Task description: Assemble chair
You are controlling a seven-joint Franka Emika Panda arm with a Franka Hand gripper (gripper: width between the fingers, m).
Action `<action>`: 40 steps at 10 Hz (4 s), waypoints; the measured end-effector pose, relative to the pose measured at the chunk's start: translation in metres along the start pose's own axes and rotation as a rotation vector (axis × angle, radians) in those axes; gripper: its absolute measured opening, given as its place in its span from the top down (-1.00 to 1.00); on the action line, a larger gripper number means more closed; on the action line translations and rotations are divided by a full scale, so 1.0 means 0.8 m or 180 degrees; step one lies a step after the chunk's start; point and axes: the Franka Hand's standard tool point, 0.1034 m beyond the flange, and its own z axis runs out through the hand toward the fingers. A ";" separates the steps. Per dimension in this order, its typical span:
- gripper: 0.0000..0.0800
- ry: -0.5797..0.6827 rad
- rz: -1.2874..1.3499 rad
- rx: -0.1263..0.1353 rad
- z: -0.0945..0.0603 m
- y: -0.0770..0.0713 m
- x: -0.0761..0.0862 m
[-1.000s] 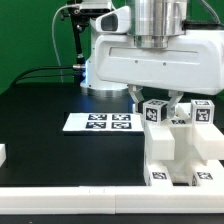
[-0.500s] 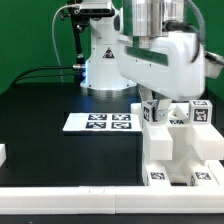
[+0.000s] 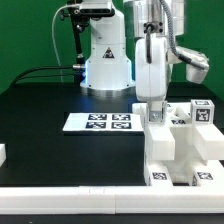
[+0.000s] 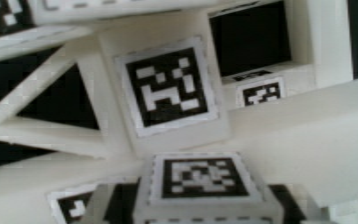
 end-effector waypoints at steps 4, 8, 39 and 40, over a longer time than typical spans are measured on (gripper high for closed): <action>-0.56 -0.0011 -0.1922 -0.0092 -0.004 -0.003 0.001; -0.62 0.0045 -0.3199 -0.0135 -0.003 0.000 -0.001; -0.62 -0.0071 -0.5238 -0.0102 -0.040 -0.044 0.007; -0.62 -0.0083 -0.5570 -0.0110 -0.040 -0.044 0.010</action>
Offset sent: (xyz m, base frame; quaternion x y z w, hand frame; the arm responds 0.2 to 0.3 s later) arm 0.0040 0.0239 0.0030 -0.0701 -0.0423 -0.4457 0.8914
